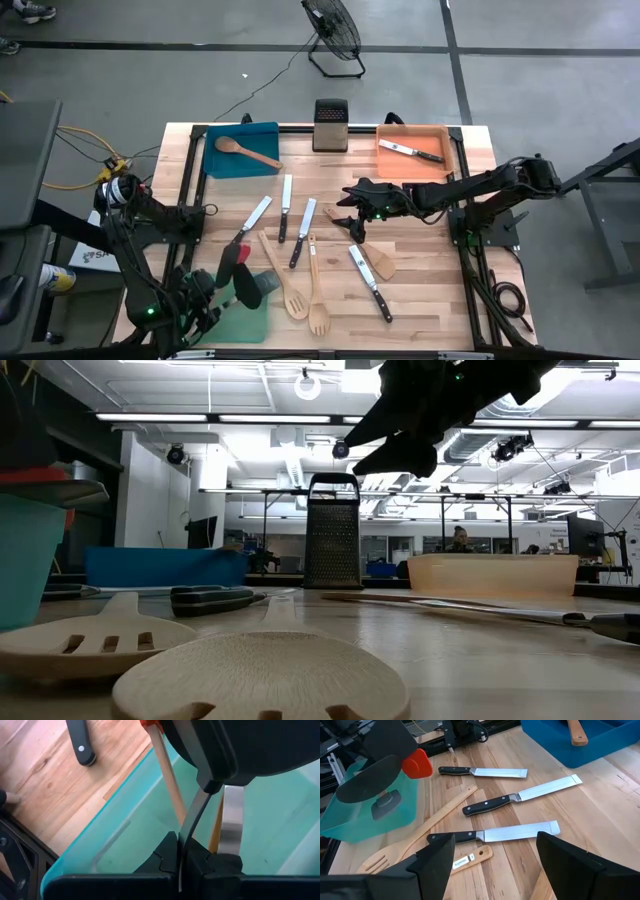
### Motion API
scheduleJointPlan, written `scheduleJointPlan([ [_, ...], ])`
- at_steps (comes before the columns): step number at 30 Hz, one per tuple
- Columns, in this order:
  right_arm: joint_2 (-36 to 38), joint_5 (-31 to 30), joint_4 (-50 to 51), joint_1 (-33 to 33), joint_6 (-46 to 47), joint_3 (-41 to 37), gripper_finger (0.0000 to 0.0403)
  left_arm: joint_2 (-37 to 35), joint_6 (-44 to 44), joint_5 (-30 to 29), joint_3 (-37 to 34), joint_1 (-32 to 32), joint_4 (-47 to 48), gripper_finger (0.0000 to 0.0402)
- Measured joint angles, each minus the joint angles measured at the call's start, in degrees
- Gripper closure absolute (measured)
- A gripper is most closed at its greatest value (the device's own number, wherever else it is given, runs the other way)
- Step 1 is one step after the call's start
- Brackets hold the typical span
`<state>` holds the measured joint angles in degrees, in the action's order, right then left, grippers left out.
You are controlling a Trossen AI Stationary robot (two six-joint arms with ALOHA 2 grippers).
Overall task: Pick & Place Kitchen Items
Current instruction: Put the black flipper into the green bin
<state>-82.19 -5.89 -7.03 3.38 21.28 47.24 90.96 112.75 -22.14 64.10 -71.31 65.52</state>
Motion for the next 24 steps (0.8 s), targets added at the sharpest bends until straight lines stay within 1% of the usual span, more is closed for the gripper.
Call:
scheduleJointPlan([
  [4,0.0,0.0,0.0,0.0,0.0,0.0,0.0128,0.0,0.0,0.3,0.0,0.0,-0.4,0.0401],
  [11,0.0,0.0,0.0,0.0,0.0,0.0,0.0128,0.0,-0.3,0.4,0.0,0.0,-2.2,0.0384],
  [21,0.0,0.0,0.0,0.0,-0.1,0.0,0.0128,0.0,-1.5,2.1,0.0,0.0,-3.1,0.0380],
  [24,0.0,0.0,0.0,0.0,-0.4,0.0,0.0128,0.0,-1.5,2.1,0.0,0.0,-3.1,0.0370],
])
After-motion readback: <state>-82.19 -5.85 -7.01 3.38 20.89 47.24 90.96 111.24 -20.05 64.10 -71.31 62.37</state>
